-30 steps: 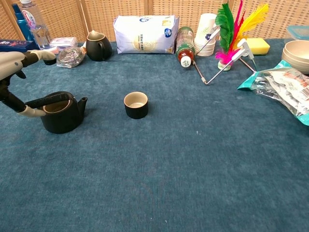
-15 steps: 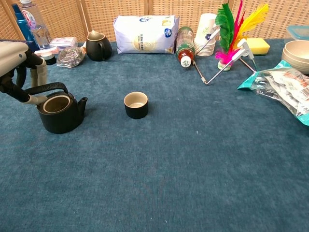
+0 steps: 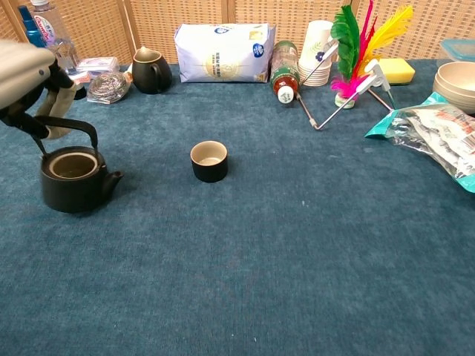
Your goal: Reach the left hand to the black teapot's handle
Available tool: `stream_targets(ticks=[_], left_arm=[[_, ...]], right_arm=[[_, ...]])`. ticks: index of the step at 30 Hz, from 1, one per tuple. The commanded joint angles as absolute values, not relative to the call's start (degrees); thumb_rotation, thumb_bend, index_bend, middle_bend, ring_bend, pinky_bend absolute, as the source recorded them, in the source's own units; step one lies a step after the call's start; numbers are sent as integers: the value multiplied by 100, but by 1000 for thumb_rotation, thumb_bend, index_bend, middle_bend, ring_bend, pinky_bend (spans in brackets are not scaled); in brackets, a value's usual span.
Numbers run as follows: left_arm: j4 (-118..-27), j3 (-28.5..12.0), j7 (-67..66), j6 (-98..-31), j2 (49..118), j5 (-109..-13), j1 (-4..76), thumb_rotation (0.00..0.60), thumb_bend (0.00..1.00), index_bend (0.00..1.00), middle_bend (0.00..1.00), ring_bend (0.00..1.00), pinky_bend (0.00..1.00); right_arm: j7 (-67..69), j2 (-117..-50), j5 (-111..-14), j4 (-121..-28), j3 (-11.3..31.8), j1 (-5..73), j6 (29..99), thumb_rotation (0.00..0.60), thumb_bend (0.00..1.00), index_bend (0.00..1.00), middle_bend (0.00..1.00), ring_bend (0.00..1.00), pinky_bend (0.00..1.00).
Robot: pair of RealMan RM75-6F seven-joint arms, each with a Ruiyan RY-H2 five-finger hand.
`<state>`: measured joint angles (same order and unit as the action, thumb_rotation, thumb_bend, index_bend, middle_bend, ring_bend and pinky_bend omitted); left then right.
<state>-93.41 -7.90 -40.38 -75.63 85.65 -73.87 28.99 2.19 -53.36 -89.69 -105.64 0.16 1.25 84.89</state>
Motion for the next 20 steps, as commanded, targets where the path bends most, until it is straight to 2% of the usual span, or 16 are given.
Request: stream_targets(ticks=[1, 9, 20], left_arm=[[-9222, -740, -3642, -7603, 8345, -7823, 2971, 600, 593, 727, 745, 753, 913], [-8796, -826, -2818, -7591, 8026, -8705, 3288, 600, 584, 727, 745, 751, 913], [-8001, -1289, -3041, -7084, 8233, -8675, 3973, 600, 572, 727, 745, 743, 913]], right_arm=[[225, -5338, -8964, -10562, 17, 124, 8489, 600, 0, 0, 0, 0, 0], [203, -5347, -8970, -10566, 11, 120, 8493, 600, 0, 0, 0, 0, 0], [216, -5343, -8971, -10562, 6, 121, 8485, 600, 0, 0, 0, 0, 0]])
